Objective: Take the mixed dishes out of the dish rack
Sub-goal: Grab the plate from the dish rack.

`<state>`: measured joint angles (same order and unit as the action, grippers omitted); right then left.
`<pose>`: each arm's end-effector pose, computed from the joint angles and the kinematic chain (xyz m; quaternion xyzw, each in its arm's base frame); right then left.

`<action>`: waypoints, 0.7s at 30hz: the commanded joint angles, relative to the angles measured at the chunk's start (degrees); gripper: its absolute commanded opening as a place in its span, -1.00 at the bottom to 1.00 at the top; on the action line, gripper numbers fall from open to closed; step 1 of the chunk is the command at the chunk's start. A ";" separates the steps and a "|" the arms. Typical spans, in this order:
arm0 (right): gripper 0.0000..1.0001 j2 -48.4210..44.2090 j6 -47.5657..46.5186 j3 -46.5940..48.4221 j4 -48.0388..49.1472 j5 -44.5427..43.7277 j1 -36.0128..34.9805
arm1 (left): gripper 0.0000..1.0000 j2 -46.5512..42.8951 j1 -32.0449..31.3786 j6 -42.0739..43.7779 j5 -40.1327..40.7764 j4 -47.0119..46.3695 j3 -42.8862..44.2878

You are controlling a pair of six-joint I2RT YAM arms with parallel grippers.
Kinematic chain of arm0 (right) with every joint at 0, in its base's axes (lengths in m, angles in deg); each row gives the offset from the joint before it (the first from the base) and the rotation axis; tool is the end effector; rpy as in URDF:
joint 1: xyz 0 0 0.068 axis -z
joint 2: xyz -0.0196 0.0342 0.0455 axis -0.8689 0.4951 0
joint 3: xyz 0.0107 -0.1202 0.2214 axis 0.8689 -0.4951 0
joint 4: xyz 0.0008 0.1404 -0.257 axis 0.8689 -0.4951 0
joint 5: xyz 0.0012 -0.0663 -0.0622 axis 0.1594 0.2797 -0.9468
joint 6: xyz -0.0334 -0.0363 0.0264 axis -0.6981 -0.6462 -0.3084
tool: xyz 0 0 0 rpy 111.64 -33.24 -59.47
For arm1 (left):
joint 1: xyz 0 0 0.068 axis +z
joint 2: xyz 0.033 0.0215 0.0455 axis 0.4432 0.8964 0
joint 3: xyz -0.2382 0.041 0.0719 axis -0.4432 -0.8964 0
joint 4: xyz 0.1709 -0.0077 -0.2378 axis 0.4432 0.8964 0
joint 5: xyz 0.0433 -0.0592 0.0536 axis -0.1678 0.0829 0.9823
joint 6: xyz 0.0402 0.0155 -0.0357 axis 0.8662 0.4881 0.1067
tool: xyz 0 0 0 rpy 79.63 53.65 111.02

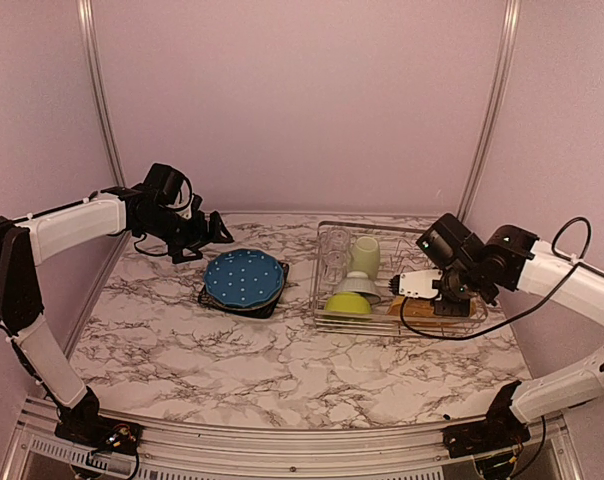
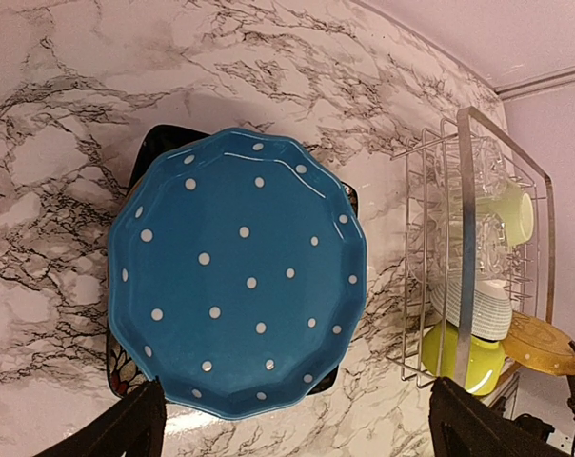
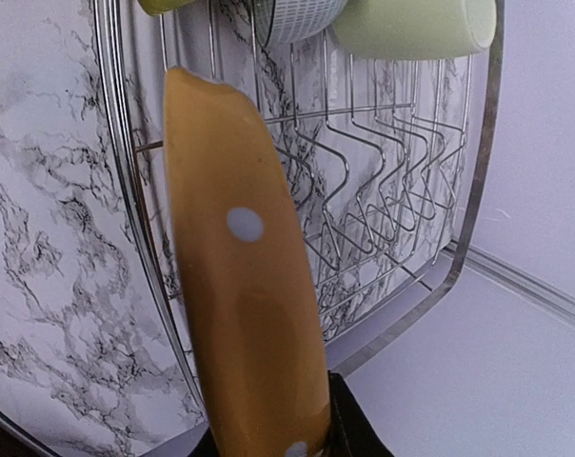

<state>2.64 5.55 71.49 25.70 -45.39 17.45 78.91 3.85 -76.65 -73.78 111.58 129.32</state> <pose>0.2015 0.1619 0.2616 -0.6140 0.7250 -0.2445 0.1941 0.3646 -0.1639 0.2387 -0.0216 0.9299 -0.2875 0.2283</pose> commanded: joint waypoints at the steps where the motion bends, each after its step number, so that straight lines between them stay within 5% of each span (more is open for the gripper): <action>1: -0.59 -0.68 1.72 4.05 -1.26 -3.72 -0.52 | 0.98 -0.36 -0.02 1.15 -0.44 -0.56 0.81; 14: -1.00 -2.17 1.98 8.22 -2.33 -12.12 -2.16 | 0.98 0.58 0.08 1.70 -0.48 -0.37 2.02; 21: -1.00 -2.91 0.78 8.98 -0.18 -18.42 -3.88 | 0.98 1.31 0.39 2.11 -0.82 0.03 3.03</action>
<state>2.34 6.82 75.71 20.65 -53.06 14.79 79.29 3.87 -75.45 -73.97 111.58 130.54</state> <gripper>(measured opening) 0.176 0.989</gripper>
